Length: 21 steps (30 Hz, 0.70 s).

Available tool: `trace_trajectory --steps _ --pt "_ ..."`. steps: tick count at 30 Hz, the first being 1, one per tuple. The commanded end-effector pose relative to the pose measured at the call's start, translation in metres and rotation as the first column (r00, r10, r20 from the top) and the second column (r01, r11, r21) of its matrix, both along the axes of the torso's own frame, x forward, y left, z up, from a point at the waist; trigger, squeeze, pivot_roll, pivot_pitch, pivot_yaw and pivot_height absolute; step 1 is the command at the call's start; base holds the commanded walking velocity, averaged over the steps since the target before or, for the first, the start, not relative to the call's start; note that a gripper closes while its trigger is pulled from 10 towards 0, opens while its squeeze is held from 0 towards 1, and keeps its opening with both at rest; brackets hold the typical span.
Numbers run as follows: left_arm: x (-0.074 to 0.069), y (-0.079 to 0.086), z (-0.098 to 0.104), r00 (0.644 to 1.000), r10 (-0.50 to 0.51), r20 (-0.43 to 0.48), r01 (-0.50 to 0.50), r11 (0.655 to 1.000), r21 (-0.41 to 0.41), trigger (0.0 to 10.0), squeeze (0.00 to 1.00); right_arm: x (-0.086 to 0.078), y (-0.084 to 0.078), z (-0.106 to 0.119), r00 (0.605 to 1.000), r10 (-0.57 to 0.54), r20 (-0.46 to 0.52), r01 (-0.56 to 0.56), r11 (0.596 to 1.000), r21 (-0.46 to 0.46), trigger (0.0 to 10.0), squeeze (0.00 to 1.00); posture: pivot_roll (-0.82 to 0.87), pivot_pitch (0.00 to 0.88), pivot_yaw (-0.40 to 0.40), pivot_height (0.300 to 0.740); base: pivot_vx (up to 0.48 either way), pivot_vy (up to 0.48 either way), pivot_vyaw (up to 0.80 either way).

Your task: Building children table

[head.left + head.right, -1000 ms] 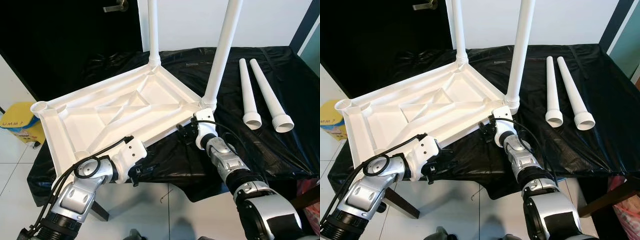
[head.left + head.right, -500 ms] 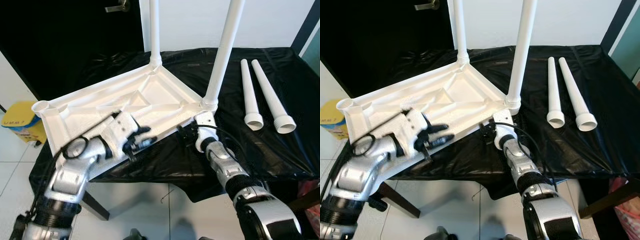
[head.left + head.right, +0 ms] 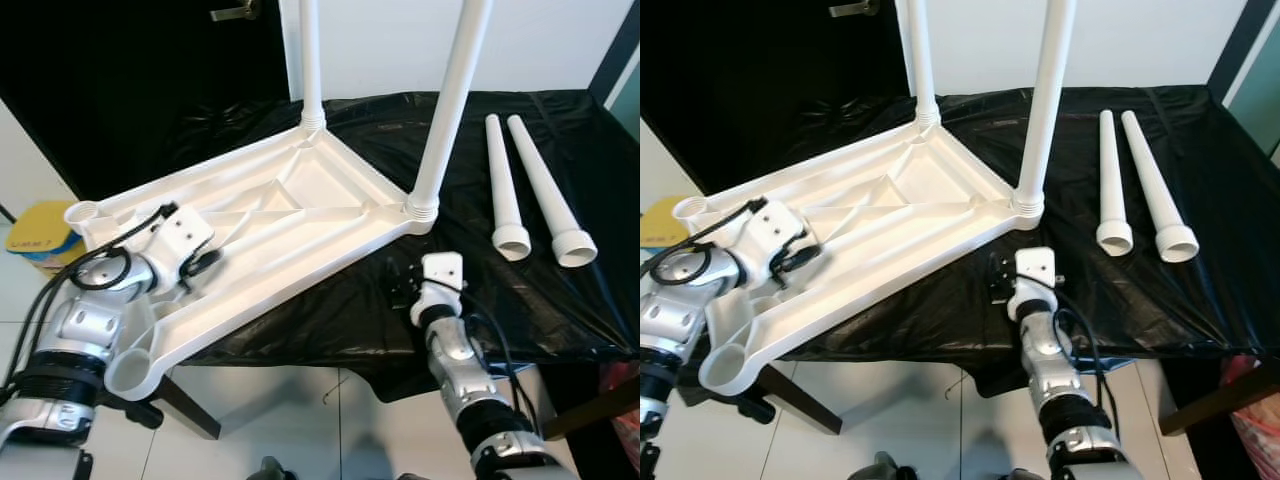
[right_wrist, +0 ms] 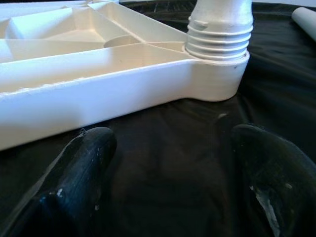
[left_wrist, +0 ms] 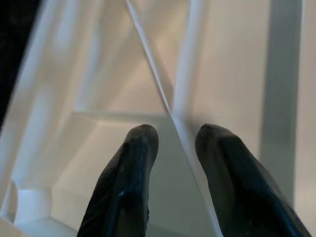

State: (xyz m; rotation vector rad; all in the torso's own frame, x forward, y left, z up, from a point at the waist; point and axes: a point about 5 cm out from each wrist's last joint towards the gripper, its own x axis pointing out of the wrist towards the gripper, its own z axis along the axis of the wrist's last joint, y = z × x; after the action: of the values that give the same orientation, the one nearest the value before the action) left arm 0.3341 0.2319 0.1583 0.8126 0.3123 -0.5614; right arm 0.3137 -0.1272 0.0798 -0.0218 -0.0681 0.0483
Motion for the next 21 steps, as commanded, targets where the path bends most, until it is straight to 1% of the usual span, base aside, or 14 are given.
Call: trace_trajectory --steps 1,2,4,5,6,8,9,12,14,15,16,17,18,21 --pt "0.003 0.008 -0.002 0.992 0.084 0.092 -0.091 0.993 0.072 10.0 0.0 -0.001 0.005 0.0 1.0 0.012 0.002 -0.012 1.0 0.003 10.0 0.0 0.01 0.085 0.062 0.74 0.0 0.0 0.0" --pt "0.002 0.013 -0.015 0.995 0.068 0.071 -0.079 0.982 0.172 10.0 0.0 -0.003 0.009 0.002 1.0 0.02 0.007 -0.02 1.0 0.012 10.0 0.0 0.01 0.092 0.067 0.74 0.0 0.0 0.0" --pt "0.002 0.013 -0.015 0.995 0.068 0.071 -0.079 0.982 0.172 10.0 0.0 -0.003 0.009 0.002 1.0 0.02 0.007 -0.02 1.0 0.012 10.0 0.0 0.01 0.092 0.067 0.74 0.0 0.0 0.0" --pt "-0.001 0.012 -0.021 0.998 0.048 0.052 -0.057 0.978 0.201 10.0 0.0 -0.002 0.01 0.003 1.0 0.022 0.006 -0.022 1.0 0.017 10.0 0.0 0.01 0.096 0.07 0.74 0.0 0.0 0.0" --pt "-0.001 0.012 -0.021 0.998 0.048 0.052 -0.057 0.978 0.201 10.0 0.0 -0.002 0.01 0.003 1.0 0.022 0.006 -0.022 1.0 0.017 10.0 0.0 0.01 0.096 0.07 0.74 0.0 0.0 0.0" --pt "-0.008 0.004 -0.032 1.0 -0.028 -0.007 0.028 0.974 0.224 10.0 0.0 0.002 0.014 0.005 0.999 0.037 -0.006 -0.037 0.999 0.021 10.0 0.0 0.01 0.103 0.074 0.74 0.0 0.0 0.0" --pt "-0.012 -0.001 -0.037 0.997 -0.068 -0.039 0.075 0.973 0.22 10.0 0.0 0.004 0.016 0.005 0.999 0.053 -0.012 -0.053 0.998 0.021 10.0 0.0 0.01 0.105 0.076 0.74 0.0 0.0 0.0" --pt "-0.016 -0.006 -0.04 0.991 -0.109 -0.072 0.122 0.97 0.21 10.0 0.0 0.006 0.019 0.006 0.997 0.07 -0.023 -0.07 0.997 0.017 10.0 0.0 0.01 0.107 0.079 0.74 0.0 0.0 0.0" --pt "-0.023 -0.016 -0.046 0.974 -0.185 -0.133 0.207 0.963 0.172 10.0 0.0 0.009 0.024 0.007 0.994 0.101 -0.034 -0.101 0.995 0.01 10.0 0.0 0.02 0.109 0.081 0.74 0.0 0.0 0.0" --pt "-0.023 -0.016 -0.046 0.974 -0.185 -0.133 0.207 0.963 0.172 10.0 0.0 0.009 0.024 0.007 0.994 0.101 -0.034 -0.101 0.995 0.01 10.0 0.0 0.02 0.109 0.081 0.74 0.0 0.0 0.0" --pt "-0.027 -0.021 -0.047 0.961 -0.226 -0.161 0.25 0.957 0.147 10.0 0.0 0.012 0.027 0.008 0.992 0.121 -0.038 -0.121 0.993 0.003 10.0 0.0 0.02 0.11 0.084 0.74 0.0 0.0 0.0" --pt "-0.027 -0.021 -0.047 0.961 -0.226 -0.161 0.25 0.957 0.147 10.0 0.0 0.012 0.027 0.008 0.992 0.121 -0.038 -0.121 0.993 0.003 10.0 0.0 0.02 0.11 0.084 0.74 0.0 0.0 0.0" --pt "-0.032 -0.027 -0.048 0.946 -0.263 -0.188 0.287 0.951 0.117 10.0 0.0 0.015 0.031 0.009 0.988 0.145 -0.047 -0.145 0.989 -0.003 10.0 0.0 0.02 0.111 0.086 0.74 0.0 0.0 0.0" --pt "-0.036 -0.032 -0.049 0.932 -0.295 -0.209 0.319 0.943 0.093 10.0 0.0 0.018 0.035 0.011 0.983 0.174 -0.052 -0.174 0.985 -0.011 10.0 0.0 0.03 0.111 0.087 0.74 0.0 0.0 0.0"
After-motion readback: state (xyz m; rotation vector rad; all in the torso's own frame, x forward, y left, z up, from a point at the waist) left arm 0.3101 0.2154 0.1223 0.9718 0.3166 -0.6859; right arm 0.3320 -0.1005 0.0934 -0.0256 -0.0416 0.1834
